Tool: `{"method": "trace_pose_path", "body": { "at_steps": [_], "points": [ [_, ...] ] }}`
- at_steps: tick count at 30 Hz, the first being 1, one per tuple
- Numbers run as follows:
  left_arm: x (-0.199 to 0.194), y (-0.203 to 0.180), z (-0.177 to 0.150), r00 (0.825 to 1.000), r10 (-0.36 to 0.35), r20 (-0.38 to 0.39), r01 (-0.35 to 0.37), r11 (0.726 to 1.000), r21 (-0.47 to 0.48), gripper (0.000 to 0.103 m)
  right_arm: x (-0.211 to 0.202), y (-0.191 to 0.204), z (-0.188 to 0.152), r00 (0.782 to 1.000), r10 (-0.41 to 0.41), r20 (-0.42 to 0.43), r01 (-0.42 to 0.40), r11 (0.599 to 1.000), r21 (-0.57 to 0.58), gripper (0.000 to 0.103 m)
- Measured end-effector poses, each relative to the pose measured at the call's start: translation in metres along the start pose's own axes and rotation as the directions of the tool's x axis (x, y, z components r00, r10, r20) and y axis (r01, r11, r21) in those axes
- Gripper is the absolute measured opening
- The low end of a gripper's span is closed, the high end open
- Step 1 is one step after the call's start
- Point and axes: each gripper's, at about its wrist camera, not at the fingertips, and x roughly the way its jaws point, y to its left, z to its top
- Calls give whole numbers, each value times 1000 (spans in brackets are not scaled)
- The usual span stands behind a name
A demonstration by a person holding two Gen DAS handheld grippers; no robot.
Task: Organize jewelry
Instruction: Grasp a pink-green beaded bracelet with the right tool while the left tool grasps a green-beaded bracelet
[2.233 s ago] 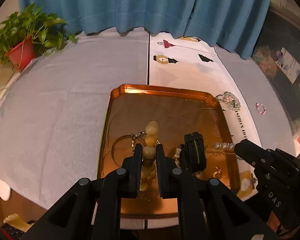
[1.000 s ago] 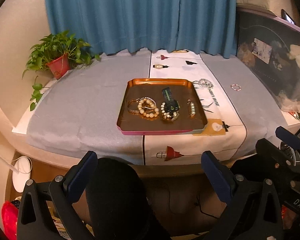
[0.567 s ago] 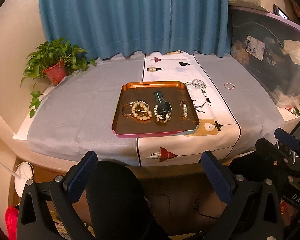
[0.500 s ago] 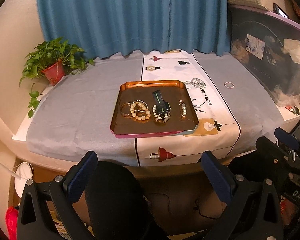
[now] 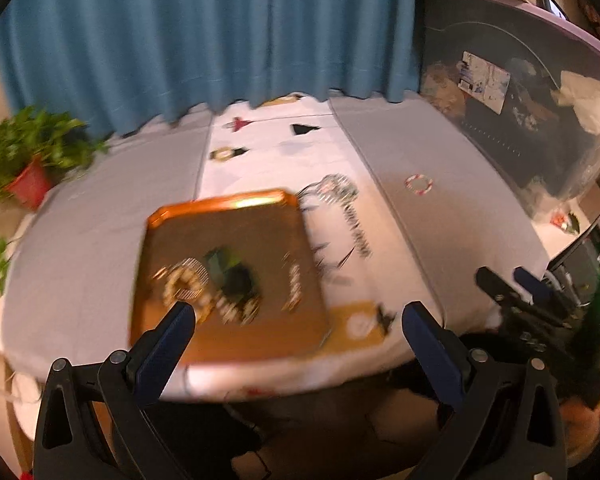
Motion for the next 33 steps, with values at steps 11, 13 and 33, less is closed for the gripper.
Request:
{"method": "trace_pose_path", "body": {
  "at_steps": [11,13,33],
  "points": [
    [122,-20,90,989,-87,-116,89,996,14,93,119,-47,73,994,-103,-27,105,990,97,83],
    [146,-26,103,981,-110,-160,116,993,28,86,141,-50,80,992,-110,-58,116,989,92,83],
    [254,-54,148,916,-153,-371,157,987,-20,61,221,-71,112,970,-225,-96,225,974,-21,7]
  ]
}}
